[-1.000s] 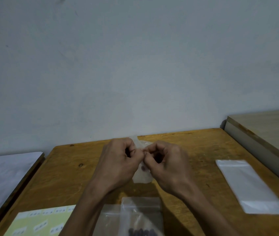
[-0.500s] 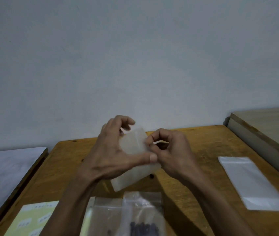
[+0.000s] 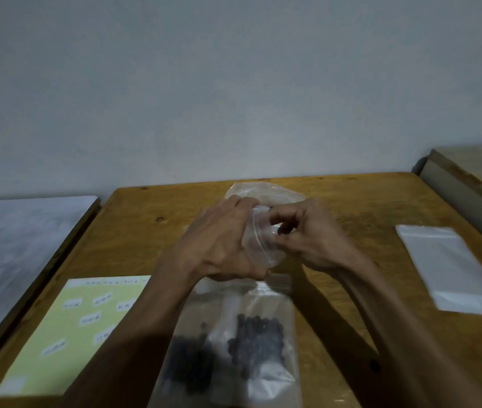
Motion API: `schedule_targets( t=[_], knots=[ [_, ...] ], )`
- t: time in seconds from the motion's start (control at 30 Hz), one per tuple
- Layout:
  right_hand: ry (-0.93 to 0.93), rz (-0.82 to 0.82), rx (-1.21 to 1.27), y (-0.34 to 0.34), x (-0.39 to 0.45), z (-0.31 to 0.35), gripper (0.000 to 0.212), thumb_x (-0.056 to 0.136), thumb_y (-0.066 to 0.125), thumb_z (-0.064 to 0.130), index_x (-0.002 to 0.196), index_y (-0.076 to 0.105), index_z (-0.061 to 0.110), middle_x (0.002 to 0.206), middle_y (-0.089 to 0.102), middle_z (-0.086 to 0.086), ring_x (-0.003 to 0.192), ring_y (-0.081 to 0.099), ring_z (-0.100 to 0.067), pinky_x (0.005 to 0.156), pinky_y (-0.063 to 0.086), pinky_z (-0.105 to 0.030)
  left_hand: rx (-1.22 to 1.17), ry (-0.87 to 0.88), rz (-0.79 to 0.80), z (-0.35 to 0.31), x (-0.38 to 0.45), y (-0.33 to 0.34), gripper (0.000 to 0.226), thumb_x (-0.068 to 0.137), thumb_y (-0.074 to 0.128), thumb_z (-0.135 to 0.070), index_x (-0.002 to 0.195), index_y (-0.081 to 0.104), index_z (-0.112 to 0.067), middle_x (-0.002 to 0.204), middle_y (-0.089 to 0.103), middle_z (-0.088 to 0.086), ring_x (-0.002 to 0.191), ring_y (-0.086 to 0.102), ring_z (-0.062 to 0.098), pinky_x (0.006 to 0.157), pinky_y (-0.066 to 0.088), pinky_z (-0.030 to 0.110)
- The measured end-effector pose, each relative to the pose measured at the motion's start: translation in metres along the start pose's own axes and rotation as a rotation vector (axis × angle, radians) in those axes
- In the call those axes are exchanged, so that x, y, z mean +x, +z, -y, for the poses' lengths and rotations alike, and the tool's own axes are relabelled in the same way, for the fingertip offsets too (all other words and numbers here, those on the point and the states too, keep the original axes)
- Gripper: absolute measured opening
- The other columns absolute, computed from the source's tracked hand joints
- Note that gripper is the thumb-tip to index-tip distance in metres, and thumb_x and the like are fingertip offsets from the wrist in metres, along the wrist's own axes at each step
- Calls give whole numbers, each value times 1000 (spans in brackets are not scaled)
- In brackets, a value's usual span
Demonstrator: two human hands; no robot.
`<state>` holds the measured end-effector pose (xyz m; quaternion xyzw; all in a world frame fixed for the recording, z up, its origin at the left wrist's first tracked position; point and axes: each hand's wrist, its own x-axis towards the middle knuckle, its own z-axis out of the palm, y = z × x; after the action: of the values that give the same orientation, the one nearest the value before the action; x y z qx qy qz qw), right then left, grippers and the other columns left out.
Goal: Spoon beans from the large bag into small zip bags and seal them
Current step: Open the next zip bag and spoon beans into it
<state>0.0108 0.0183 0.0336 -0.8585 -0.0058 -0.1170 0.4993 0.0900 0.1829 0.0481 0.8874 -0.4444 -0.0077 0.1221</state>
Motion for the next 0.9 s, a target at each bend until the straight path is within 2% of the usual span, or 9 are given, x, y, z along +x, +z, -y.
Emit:
schedule_targets(
  t=[0.07,0.2,0.37,0.43,0.53,0.63,0.73,0.83,0.9],
  knots=[
    [7,93,-30,-5,-1,2,35,77,84,10,110,78,19,95,75,16,59,59,15,56,44,-7,8,5,15,1,0,1,97,62,78,-58,145,37,-27,129,49,-7,111,48,15,93,43,34],
    [26,88,-317,-7,6,2,34,74,85,37,106,78,31,83,69,26,57,54,19,55,36,-8,-49,10,10,7,1,-1,89,59,77,-55,137,45,-27,119,58,-7,97,54,16,84,51,37],
    [4,78,-192,-2,9,2,32,79,81,29,111,75,31,100,73,20,71,62,13,65,50,-13,-62,-16,-39,8,2,4,99,63,76,-61,146,34,-29,137,50,-8,116,50,15,100,44,40],
    [15,-40,-169,3,11,-6,25,84,78,25,108,75,30,94,72,19,72,63,11,64,51,-13,-60,-47,-86,9,3,5,92,64,79,-58,141,40,-28,130,53,-8,112,52,16,97,45,40],
    [77,-420,-343,-6,11,-18,15,87,75,36,100,73,29,94,68,17,78,62,5,65,45,-12,-94,-143,-162,23,2,2,89,64,82,-51,140,43,-26,130,55,-5,112,54,20,96,47,44],
    [326,-375,-635,-16,6,-30,50,84,68,57,126,62,30,125,61,0,109,58,-19,89,53,-39,-120,-193,-199,41,0,2,90,61,82,-54,139,45,-26,125,56,-7,108,54,18,95,49,48],
    [516,-287,-301,-14,2,-34,59,83,70,55,133,55,28,116,67,-4,94,62,-17,85,58,-43,-157,-213,-138,49,1,3,92,62,86,-53,139,44,-27,115,50,-13,102,53,14,91,52,45],
    [545,-397,111,-7,5,-38,28,87,73,31,111,66,19,91,71,-6,74,67,-14,60,55,-28,-203,-220,-25,50,6,6,103,60,88,-54,146,37,-27,127,52,-8,106,52,14,89,53,38],
    [562,-496,308,-3,10,-43,13,89,72,21,100,71,13,83,71,-8,65,63,-13,52,49,-23,-207,-218,6,50,11,8,111,58,88,-58,149,32,-29,136,49,-6,109,49,15,90,52,36]
  ],
)
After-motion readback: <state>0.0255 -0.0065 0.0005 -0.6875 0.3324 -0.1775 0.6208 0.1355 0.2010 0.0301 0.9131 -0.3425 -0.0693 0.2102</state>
